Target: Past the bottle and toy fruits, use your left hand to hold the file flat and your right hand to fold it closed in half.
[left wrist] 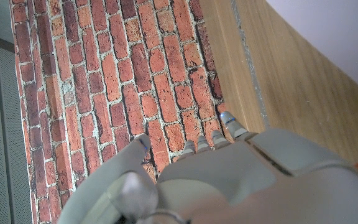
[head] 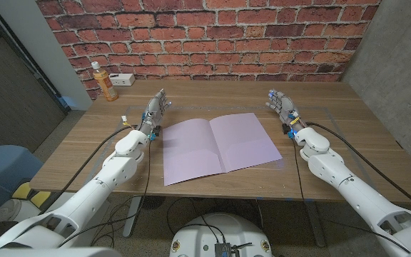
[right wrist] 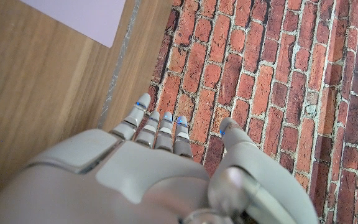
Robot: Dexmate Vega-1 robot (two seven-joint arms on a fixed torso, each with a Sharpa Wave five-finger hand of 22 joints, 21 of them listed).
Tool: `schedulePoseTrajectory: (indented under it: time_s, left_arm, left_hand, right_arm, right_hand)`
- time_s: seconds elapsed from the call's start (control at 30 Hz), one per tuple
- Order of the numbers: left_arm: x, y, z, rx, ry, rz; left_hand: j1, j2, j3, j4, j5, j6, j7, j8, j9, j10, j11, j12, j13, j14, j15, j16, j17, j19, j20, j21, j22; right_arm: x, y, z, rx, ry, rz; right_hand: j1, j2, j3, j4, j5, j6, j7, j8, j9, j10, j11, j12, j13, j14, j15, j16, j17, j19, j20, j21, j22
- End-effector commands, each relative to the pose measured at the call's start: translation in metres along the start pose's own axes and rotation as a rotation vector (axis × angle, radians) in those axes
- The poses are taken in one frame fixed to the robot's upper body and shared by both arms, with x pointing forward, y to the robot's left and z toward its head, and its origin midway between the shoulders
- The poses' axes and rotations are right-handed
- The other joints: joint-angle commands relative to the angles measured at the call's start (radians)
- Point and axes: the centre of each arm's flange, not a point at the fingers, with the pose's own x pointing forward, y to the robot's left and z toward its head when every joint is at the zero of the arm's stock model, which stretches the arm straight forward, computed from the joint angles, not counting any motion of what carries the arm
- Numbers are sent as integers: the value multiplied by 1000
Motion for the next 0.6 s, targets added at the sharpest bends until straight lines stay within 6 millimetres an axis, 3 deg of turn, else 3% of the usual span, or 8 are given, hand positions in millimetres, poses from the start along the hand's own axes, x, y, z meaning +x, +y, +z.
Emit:
schedulePoseTrajectory:
  time_s: [0.03, 0.17, 0.3, 0.4, 0.53, 0.6]
  left_arm:
    - [-3, 2, 1, 37, -17, 1]
    - [-5, 2, 5, 109, -45, 13]
    - [-6, -1, 13, 254, -87, 17]
    - [-7, -6, 20, 370, -104, 7]
    - [-6, -15, 28, 506, -115, -35]
    - [-7, -20, 32, 572, -124, -55]
  left_hand:
    - [8, 51, 8, 0, 6, -77, -4, 8, 5, -52, -1, 11, 5, -39, -9, 7, 4, -55, -6, 6, 5]
    - [5, 47, 14, -5, 8, -40, -11, 20, 5, -14, 2, 24, 5, -9, -1, 15, 2, -33, 1, 7, 5]
    - [63, 26, 41, -84, -16, 90, -11, 39, 7, 70, 13, 38, 5, 49, 22, 11, -8, 9, 23, -8, 4]
    - [101, 43, 70, -117, -42, 164, 5, 38, 8, 149, 19, 51, 7, 123, 40, 19, -6, 45, 47, -13, 7]
    - [136, 69, 120, -117, -56, 236, 17, 42, 11, 207, 42, 57, 9, 179, 48, 23, -3, 54, 65, -21, 10]
    - [156, 72, 148, -112, -62, 284, 30, 48, 12, 240, 41, 62, 10, 206, 44, 26, -2, 62, 68, -23, 11]
  right_arm:
    - [4, 5, -3, 2, 17, 5]
    - [4, 7, -3, -7, 20, 8]
    - [1, 7, -3, -18, 31, -5]
    - [-2, 7, -3, -37, 37, -12]
    - [-7, 8, -4, -61, 49, -18]
    - [-9, 8, -4, -76, 53, -25]
  right_hand:
    - [9, 1, 7, -2, 5, 10, 1, 7, 2, 6, -3, 7, 3, 11, 0, 5, 2, 11, -2, 2, 5]
    - [10, 2, 6, -4, 5, 10, 2, 7, 2, 10, -2, 8, 3, 14, 5, 6, 1, 14, 1, -2, 5]
    - [23, -2, 6, -23, 4, 18, 13, 9, 3, 20, 12, 11, 3, 25, 26, 8, -6, 30, 25, -10, 6]
    - [43, -2, 13, -45, 2, 30, 14, 13, 3, 35, 28, 16, 3, 38, 41, 10, -10, 48, 39, -18, 6]
    - [61, 4, 21, -62, 0, 40, 17, 15, 3, 49, 33, 19, 4, 51, 47, 13, -12, 65, 46, -22, 6]
    - [68, 7, 25, -68, 0, 44, 16, 16, 3, 52, 36, 19, 4, 53, 49, 13, -13, 70, 47, -25, 6]
